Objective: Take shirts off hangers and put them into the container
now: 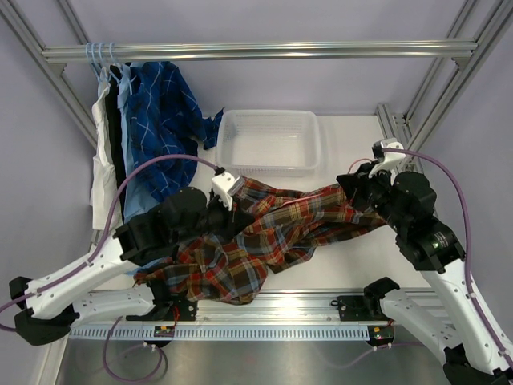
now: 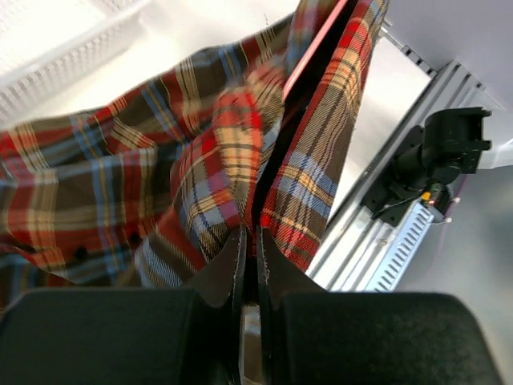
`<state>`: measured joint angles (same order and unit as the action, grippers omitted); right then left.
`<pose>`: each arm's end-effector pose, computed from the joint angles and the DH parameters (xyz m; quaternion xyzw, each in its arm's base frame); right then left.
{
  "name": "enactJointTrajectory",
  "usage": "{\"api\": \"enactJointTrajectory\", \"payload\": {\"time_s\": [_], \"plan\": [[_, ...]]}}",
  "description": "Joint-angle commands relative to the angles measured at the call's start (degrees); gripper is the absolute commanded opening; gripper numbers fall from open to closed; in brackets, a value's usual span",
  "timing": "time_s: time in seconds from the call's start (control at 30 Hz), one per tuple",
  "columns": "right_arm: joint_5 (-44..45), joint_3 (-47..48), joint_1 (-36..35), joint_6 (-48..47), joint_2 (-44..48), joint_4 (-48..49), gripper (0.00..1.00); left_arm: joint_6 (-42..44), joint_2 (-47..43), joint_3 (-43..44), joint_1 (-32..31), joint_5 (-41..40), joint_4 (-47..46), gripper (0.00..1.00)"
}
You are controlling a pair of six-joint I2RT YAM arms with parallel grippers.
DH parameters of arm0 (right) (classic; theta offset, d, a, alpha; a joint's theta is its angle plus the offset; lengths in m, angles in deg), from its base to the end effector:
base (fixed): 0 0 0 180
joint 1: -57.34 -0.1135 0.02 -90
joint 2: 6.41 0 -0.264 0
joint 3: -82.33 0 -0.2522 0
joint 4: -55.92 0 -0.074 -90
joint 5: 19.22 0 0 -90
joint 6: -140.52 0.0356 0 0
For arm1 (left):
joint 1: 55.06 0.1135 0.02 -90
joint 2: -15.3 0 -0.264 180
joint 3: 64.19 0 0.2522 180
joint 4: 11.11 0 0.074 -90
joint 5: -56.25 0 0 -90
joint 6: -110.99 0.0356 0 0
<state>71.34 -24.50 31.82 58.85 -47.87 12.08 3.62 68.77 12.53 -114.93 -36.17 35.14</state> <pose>0.1300 0.0617 0.3978 -0.1132 0.7696 0.1793 0.6023 0.0994 -0.1683 0.3824 0.2913 0.7812 -0.3307 0.4421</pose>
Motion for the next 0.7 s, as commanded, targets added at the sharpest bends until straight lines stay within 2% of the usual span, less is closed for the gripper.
{"api": "enactJointTrajectory", "payload": {"time_s": [0.0,0.07,0.13,0.2,0.23,0.3,0.33,0.4,0.5,0.53,0.67], "plan": [[9.02,6.84,0.64,0.7,-1.25,0.56,0.0,-7.75,-4.59,-6.43,-0.06,1.26,0.3,0.0],[8.76,8.96,0.64,1.76,-2.05,0.55,0.0,-9.78,-6.88,-9.85,-0.24,2.06,-3.12,0.0],[4.39,9.57,0.64,2.21,-2.14,1.69,0.0,-11.46,-7.24,-11.62,-0.33,2.06,-5.32,0.0],[-0.17,9.75,0.64,2.73,-1.88,3.71,0.0,-11.29,-6.37,-12.86,-0.42,1.98,-8.83,0.14],[-2.38,9.93,0.64,2.65,-1.97,4.24,0.0,-10.85,-4.62,-12.86,-0.42,2.06,-10.33,0.18],[-5.2,9.93,0.64,3.61,-1.62,5.47,0.0,-9.27,-1.98,-11.64,-0.42,4.26,-14.37,0.1],[-6.26,9.84,0.64,3.88,-1.27,6.09,0.0,-9.09,-0.23,-10.67,-0.42,4.52,-14.73,0.03],[-8.37,10.28,0.64,3.53,-0.48,6.97,0.0,-8.31,4.87,-7.52,-0.33,2.69,-10.38,0.0],[-8.38,12.21,0.64,0.02,-0.65,2.15,0.0,-7.25,4.98,-2.41,-0.07,-10.12,-4.46,0.0],[-8.29,12.13,0.64,-0.6,-0.13,1.01,0.0,-7.07,4.54,-0.58,1.68,-14.59,-3.32,0.0],[-5.05,9.84,0.64,-2.62,3.21,-3.99,0.0,-7.51,4.1,6.37,7.23,-20.24,4.23,0.0]]}}
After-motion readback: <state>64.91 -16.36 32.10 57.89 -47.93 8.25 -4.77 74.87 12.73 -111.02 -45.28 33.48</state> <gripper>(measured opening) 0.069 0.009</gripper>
